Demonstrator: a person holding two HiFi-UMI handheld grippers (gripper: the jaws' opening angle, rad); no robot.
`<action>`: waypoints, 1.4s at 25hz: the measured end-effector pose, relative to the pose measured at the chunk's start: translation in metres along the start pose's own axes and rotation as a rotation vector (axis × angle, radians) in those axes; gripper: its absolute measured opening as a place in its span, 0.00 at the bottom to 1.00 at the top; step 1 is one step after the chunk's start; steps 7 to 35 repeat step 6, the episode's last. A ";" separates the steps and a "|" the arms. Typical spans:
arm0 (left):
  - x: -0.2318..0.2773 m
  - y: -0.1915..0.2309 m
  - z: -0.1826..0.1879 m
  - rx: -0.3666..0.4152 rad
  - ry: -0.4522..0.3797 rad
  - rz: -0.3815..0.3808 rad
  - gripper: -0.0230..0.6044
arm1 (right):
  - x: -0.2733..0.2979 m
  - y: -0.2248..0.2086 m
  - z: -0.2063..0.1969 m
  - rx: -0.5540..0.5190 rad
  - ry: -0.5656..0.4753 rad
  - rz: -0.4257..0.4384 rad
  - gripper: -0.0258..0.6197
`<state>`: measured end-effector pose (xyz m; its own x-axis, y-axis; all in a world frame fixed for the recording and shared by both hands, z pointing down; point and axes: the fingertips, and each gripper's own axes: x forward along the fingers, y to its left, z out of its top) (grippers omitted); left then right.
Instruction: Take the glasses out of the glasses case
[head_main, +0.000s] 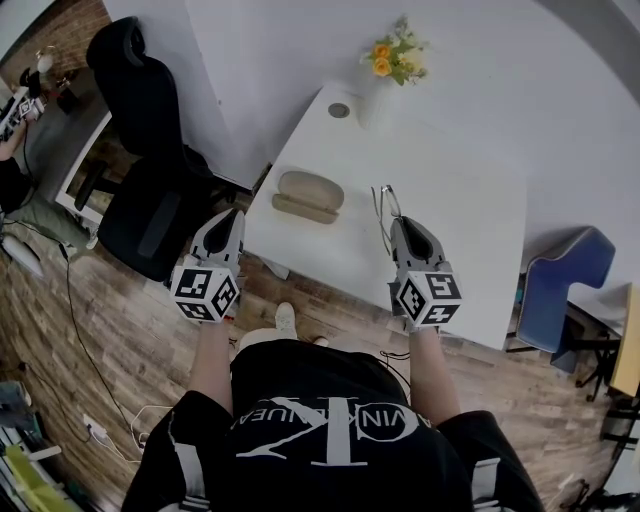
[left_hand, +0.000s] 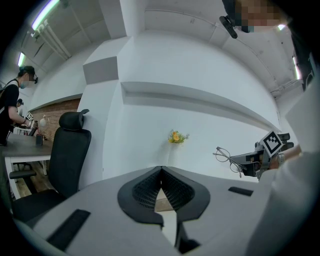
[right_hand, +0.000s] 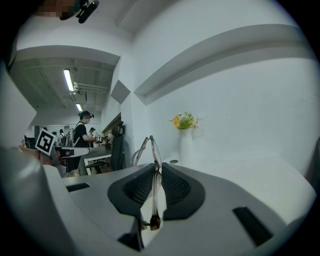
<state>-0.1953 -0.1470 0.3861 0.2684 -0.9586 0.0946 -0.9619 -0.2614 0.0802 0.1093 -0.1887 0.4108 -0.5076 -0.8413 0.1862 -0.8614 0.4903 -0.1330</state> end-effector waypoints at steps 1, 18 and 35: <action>0.001 0.000 -0.001 -0.001 0.001 0.000 0.06 | 0.000 -0.001 -0.001 0.003 0.000 -0.001 0.12; 0.003 0.002 -0.001 -0.005 0.001 0.003 0.06 | 0.002 -0.004 -0.002 0.015 -0.003 -0.004 0.12; 0.003 0.002 -0.001 -0.005 0.001 0.003 0.06 | 0.002 -0.004 -0.002 0.015 -0.003 -0.004 0.12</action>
